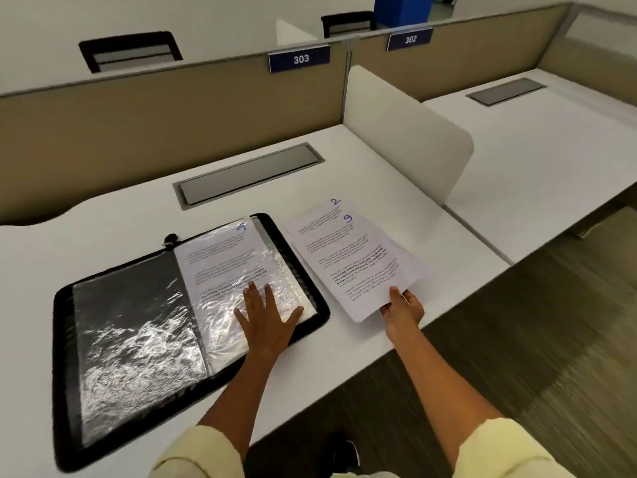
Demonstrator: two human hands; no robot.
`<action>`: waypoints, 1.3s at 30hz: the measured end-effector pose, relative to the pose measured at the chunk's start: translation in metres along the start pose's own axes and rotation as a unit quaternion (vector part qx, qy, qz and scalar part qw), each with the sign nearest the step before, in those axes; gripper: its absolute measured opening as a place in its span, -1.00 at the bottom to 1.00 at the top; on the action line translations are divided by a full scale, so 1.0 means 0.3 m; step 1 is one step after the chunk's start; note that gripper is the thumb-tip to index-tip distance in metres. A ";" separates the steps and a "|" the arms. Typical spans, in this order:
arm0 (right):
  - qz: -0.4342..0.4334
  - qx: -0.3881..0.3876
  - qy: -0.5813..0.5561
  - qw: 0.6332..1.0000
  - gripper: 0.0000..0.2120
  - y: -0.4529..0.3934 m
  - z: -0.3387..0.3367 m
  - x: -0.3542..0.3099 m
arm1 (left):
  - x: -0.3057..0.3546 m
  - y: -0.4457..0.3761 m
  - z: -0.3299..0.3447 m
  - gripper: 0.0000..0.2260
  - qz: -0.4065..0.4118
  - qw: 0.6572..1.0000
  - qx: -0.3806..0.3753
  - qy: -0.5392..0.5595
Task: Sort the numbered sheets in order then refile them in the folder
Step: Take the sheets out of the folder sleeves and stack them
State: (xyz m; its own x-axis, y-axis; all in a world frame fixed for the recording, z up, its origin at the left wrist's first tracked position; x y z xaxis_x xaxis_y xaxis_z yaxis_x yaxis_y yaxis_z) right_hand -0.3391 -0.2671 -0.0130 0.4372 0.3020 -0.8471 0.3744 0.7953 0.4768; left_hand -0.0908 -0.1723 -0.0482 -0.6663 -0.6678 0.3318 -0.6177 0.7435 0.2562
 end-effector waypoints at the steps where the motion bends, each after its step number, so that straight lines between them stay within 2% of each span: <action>1: -0.003 0.002 0.000 1.000 -0.88 -0.012 0.011 0.000 | 0.003 0.000 0.002 -0.15 0.001 1.000 -0.001 -0.002; 5: -0.008 0.004 0.016 1.000 -0.83 -0.063 0.063 0.011 | -0.006 -0.007 0.024 -0.06 -0.001 1.000 0.000 -0.001; 8: -0.013 0.002 0.028 1.000 -0.80 -0.102 0.097 0.009 | -0.020 -0.011 0.052 -0.01 0.018 0.999 0.033 0.009; 12: -0.015 -0.014 0.049 0.999 -0.84 -0.129 0.134 0.000 | -0.043 -0.024 0.070 -0.24 0.019 0.998 0.052 0.025; 14: -0.033 -0.016 0.104 0.994 -0.85 -0.137 0.134 -0.006 | -0.040 -0.022 0.064 -0.46 0.015 0.996 0.076 0.037; 17: -0.073 0.001 0.197 0.978 -0.86 -0.135 0.123 -0.011 | -0.034 -0.017 0.046 -0.63 0.021 0.988 0.126 0.090; 23: -0.145 0.012 0.245 0.959 -0.57 -0.015 0.082 0.009 | -0.056 0.011 -0.068 -0.75 -0.018 0.961 0.152 0.230; 27: -0.184 -0.042 0.283 0.940 -0.60 0.077 0.095 0.068 | -0.091 0.039 -0.158 -0.79 -0.009 0.928 0.208 0.308; 30: -0.213 -0.109 0.310 0.920 -0.70 0.163 0.137 0.122 | -0.149 0.063 -0.224 -0.83 -0.007 0.896 0.243 0.372; 37: -0.313 -0.284 0.400 0.813 -0.86 0.319 0.248 0.241 | -0.314 0.103 -0.350 -0.81 -0.109 0.841 0.271 0.455; 39: -0.312 -0.314 0.434 0.785 -0.77 0.341 0.264 0.272 | -0.375 0.114 -0.373 -0.81 -0.149 0.817 0.271 0.487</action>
State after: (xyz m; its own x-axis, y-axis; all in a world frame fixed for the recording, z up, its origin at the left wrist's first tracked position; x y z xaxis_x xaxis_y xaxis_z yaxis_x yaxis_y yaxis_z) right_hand -0.2003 -0.2028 -0.0147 -0.4943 -0.2225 -0.8404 -0.3019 0.9505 -0.0740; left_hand 0.0098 -0.0680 0.0249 0.0319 -0.2758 0.9607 -0.9619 0.2526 0.1044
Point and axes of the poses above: each hand's wrist, its own y-axis away from the middle knuckle, its own z-axis out of the palm, x = y × z, the point moved 2 cm from there along -y, towards the middle knuckle, and after that the axes turned 11 degrees about -z, right-handed, at the moved point
